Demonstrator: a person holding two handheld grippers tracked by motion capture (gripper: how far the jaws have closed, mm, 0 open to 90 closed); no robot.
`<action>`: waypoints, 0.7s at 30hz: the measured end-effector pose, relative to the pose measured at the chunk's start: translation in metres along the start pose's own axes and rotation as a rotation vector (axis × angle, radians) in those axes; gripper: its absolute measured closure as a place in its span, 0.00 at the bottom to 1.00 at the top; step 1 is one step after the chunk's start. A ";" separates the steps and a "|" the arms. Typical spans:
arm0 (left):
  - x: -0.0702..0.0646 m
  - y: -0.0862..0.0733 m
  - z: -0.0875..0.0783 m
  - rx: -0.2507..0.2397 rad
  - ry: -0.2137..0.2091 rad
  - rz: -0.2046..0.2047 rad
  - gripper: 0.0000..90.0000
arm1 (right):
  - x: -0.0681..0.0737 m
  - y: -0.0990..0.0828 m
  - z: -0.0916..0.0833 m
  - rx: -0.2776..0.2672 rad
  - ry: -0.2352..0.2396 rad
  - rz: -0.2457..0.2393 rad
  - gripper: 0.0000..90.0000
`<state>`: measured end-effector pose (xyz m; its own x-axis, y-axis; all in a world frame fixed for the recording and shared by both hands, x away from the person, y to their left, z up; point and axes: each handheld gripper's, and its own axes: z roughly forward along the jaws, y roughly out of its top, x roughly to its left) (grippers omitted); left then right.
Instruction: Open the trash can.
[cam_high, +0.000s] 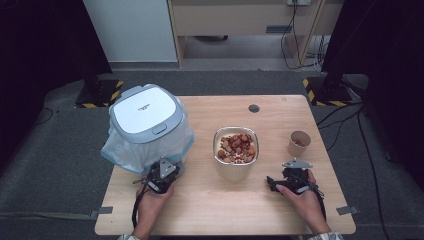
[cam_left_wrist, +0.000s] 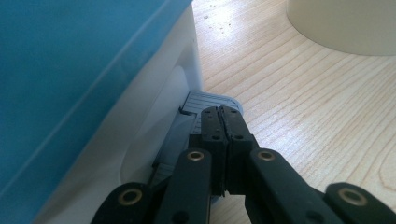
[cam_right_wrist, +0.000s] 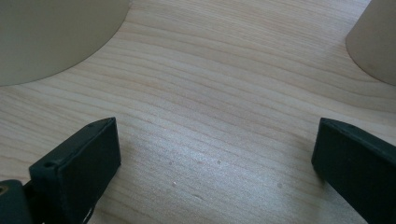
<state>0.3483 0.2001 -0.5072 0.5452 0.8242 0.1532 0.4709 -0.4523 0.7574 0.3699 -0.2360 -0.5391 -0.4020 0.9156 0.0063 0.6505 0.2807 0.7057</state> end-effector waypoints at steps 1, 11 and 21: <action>0.000 0.000 0.000 0.002 0.000 0.004 0.98 | 0.000 0.000 0.000 0.000 0.000 0.000 0.02; -0.005 -0.003 0.003 0.008 0.029 0.053 0.99 | 0.001 0.000 0.000 0.001 -0.002 0.002 0.02; -0.003 -0.008 0.008 0.015 0.000 0.007 0.99 | 0.001 0.000 -0.001 0.002 -0.006 0.007 0.02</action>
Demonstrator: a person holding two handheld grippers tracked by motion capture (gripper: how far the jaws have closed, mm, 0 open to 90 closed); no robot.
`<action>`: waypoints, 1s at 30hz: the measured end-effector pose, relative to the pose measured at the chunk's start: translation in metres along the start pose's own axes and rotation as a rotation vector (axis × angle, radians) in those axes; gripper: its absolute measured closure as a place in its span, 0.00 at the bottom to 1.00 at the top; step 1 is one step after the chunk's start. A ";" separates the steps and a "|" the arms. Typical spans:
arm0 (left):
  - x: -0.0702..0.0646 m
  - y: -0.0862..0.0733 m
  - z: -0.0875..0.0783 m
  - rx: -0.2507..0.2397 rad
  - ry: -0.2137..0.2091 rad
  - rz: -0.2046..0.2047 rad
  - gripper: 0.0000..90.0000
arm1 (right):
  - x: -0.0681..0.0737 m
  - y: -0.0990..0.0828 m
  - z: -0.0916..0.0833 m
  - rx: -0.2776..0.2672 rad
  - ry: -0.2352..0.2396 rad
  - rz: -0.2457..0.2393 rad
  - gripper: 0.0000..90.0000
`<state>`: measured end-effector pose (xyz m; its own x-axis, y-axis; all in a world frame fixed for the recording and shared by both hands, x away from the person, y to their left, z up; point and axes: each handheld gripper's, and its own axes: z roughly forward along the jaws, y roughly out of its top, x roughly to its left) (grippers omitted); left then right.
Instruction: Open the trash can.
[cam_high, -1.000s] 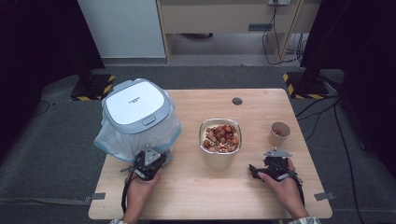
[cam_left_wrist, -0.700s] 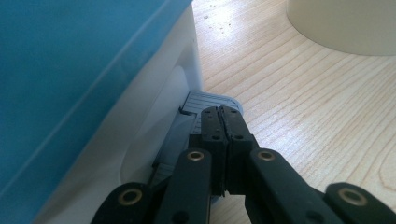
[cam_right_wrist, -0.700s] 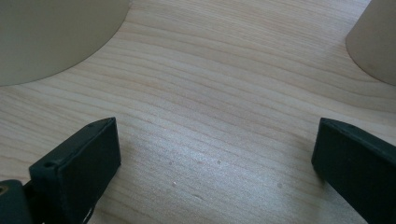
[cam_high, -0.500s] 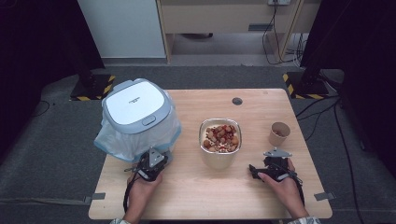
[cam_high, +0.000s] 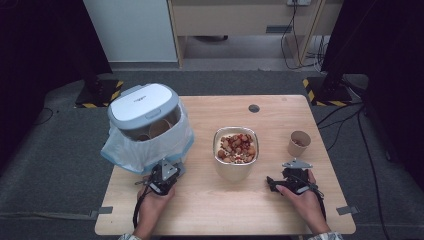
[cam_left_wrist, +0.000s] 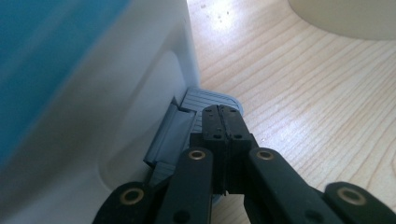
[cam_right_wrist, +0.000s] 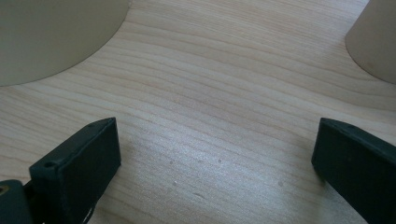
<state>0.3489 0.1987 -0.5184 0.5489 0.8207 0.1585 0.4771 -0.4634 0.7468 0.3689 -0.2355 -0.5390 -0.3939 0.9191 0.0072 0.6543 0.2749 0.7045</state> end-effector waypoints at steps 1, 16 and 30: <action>0.001 -0.001 0.001 0.002 -0.005 -0.006 0.99 | 0.000 0.000 0.000 0.000 -0.001 0.001 0.02; 0.003 -0.004 0.003 0.002 -0.022 -0.022 0.99 | -0.015 0.004 -0.027 -0.116 -0.072 0.104 0.09; 0.004 -0.004 0.003 0.002 -0.026 -0.023 0.99 | -0.031 0.002 -0.035 -0.149 -0.166 0.176 0.09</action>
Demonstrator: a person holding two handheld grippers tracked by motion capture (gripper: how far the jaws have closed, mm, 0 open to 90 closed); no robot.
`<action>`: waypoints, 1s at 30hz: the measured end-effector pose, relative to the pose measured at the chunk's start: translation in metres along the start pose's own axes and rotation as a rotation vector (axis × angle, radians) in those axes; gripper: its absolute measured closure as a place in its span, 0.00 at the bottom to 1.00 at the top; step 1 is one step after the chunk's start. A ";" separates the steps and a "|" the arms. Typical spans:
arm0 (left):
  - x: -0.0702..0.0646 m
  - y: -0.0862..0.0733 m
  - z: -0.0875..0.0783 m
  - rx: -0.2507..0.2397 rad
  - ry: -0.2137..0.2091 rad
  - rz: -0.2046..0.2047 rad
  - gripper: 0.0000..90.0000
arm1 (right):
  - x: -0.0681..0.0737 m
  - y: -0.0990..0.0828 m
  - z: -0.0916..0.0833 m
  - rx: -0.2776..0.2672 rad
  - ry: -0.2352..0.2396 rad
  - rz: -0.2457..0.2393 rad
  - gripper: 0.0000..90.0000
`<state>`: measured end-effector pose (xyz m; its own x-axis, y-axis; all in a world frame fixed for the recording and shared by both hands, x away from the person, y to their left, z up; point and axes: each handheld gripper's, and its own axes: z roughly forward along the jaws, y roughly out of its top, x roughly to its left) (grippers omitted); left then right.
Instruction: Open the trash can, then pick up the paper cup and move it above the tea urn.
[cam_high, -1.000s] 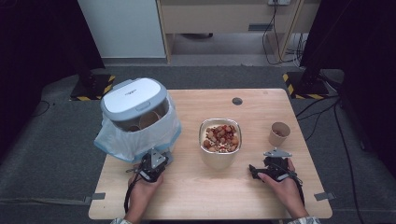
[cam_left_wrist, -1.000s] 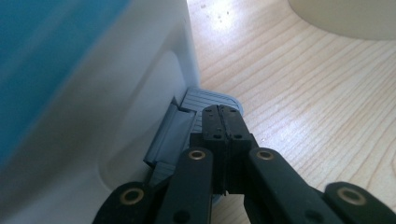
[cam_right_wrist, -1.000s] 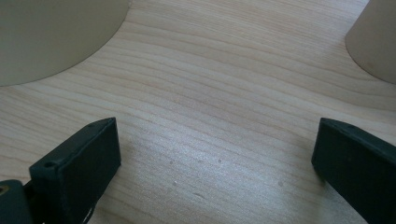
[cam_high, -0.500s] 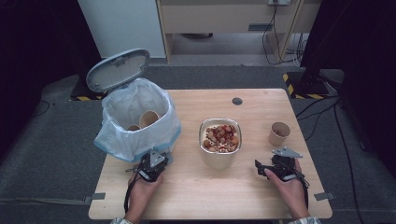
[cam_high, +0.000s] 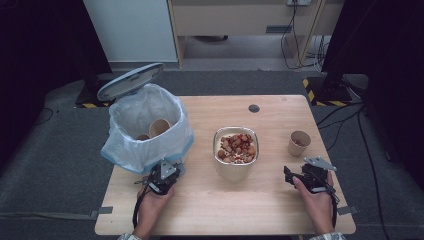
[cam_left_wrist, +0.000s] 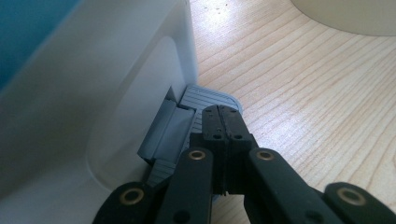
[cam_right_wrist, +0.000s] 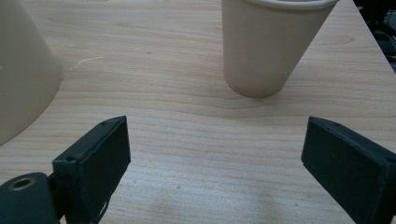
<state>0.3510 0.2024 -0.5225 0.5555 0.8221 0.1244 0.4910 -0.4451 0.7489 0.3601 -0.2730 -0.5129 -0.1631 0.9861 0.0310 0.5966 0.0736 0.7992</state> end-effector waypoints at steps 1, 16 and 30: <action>0.000 0.000 0.000 0.000 0.000 0.000 0.99 | 0.000 0.000 0.000 0.000 -0.001 0.000 0.09; 0.000 0.000 0.000 0.002 0.003 0.007 0.99 | -0.016 0.013 0.009 0.003 -0.008 0.018 0.07; 0.000 0.000 0.000 0.002 0.000 0.001 0.99 | -0.032 0.049 0.019 -0.032 -0.022 0.018 0.07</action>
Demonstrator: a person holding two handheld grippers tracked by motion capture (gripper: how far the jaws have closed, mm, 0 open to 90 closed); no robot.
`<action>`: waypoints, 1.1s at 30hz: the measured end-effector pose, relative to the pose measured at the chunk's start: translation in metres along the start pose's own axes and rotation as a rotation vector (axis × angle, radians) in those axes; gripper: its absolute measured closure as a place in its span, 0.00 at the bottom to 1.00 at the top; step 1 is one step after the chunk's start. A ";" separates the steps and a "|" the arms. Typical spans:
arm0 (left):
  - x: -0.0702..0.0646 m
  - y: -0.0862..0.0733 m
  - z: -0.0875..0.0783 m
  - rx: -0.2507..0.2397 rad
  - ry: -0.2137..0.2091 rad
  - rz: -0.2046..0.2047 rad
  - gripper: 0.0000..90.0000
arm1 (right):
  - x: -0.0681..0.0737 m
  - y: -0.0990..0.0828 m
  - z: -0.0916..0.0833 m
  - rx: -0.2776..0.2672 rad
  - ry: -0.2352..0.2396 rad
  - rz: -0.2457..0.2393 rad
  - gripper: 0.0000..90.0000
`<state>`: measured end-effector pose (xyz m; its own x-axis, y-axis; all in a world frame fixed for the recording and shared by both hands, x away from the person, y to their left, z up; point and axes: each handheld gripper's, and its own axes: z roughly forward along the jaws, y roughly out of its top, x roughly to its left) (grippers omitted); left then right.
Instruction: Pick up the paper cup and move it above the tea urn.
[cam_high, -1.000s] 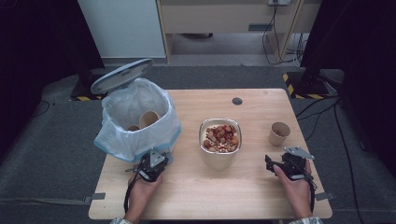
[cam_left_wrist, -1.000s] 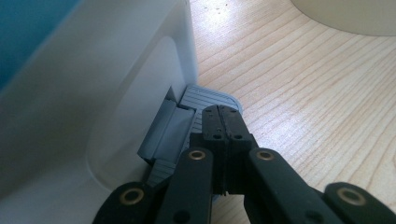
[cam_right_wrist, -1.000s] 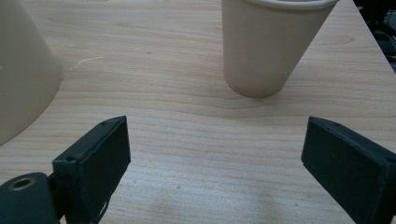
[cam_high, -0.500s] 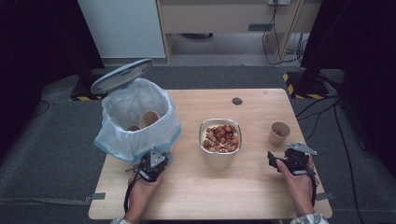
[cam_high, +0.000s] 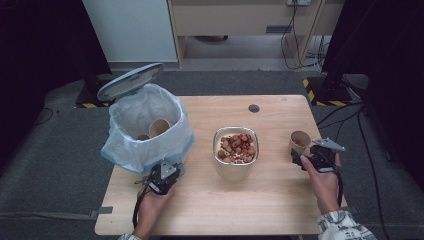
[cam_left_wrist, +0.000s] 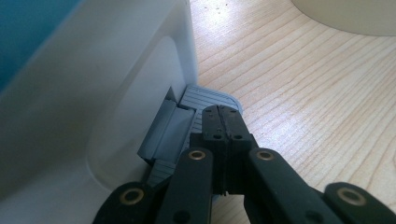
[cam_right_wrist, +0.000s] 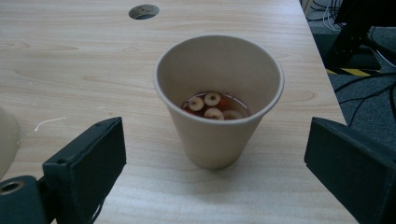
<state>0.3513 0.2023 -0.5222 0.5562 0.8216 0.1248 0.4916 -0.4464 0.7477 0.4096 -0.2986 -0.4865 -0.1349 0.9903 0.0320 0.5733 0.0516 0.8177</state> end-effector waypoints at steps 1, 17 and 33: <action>0.000 0.000 0.000 0.000 -0.001 -0.001 0.99 | -0.001 0.001 0.002 -0.001 -0.002 -0.001 0.07; 0.000 0.000 0.000 0.000 -0.002 -0.001 0.99 | -0.013 -0.005 0.038 -0.040 0.046 0.021 0.17; 0.000 0.000 0.000 0.000 -0.004 -0.003 0.99 | -0.011 -0.008 0.054 -0.089 0.071 0.001 0.30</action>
<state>0.3514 0.2026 -0.5222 0.5575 0.8215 0.1202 0.4930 -0.4441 0.7482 0.4501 -0.3030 -0.5244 -0.1932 0.9786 0.0704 0.4994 0.0363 0.8656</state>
